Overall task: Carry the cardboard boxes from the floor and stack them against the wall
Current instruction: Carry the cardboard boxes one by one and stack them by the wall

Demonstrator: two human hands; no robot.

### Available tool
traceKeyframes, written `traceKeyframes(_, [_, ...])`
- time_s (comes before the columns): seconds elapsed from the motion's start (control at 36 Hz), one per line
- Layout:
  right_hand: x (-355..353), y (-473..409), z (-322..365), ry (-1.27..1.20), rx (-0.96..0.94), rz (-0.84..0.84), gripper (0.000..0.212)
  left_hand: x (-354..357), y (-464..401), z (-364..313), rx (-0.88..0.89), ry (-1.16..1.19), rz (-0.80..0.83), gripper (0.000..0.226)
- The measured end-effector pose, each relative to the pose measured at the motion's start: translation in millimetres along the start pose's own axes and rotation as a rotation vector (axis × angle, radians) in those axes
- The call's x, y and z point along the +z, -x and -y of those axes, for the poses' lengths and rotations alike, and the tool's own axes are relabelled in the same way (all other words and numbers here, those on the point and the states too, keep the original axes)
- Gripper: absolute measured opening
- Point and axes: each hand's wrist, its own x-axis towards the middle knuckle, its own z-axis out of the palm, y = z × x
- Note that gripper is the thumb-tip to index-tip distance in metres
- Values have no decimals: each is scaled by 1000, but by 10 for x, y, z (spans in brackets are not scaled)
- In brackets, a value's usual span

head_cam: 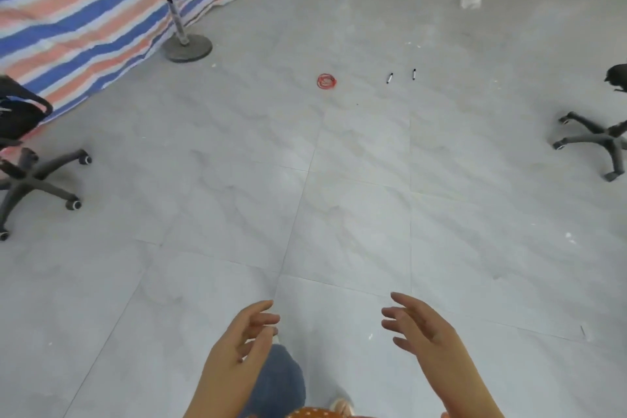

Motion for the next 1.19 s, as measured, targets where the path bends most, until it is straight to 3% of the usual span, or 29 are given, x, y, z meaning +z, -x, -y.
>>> traceKeyframes(0.17, [218, -1095, 532, -8, 1, -28, 23, -104, -1219, -226, -16, -22, -1, 58])
traceKeyframes(0.31, [548, -1971, 1184, -70, -19, -81, 23, -423, -2432, -764, 46, -62, 38, 32])
traceKeyframes(0.58, [872, -3401, 2203, -44, -39, -97, 23, -589, -4248, -1608, 74, -114, 141, 30])
traceKeyframes(0.81, [599, -4741, 2683, -22, -8, -112, 23, -210, -5539, -2024, 39, -153, 152, 30])
traceKeyframes(1.06, [-270, -6329, 3951, -48, -104, -135, 23, 616, -7018, -3051, 64, -87, 82, 33])
traceKeyframes(1.19, [-537, -7012, 4275, -42, -70, -130, 23, 945, -7659, -3343, 41, -75, 89, 36])
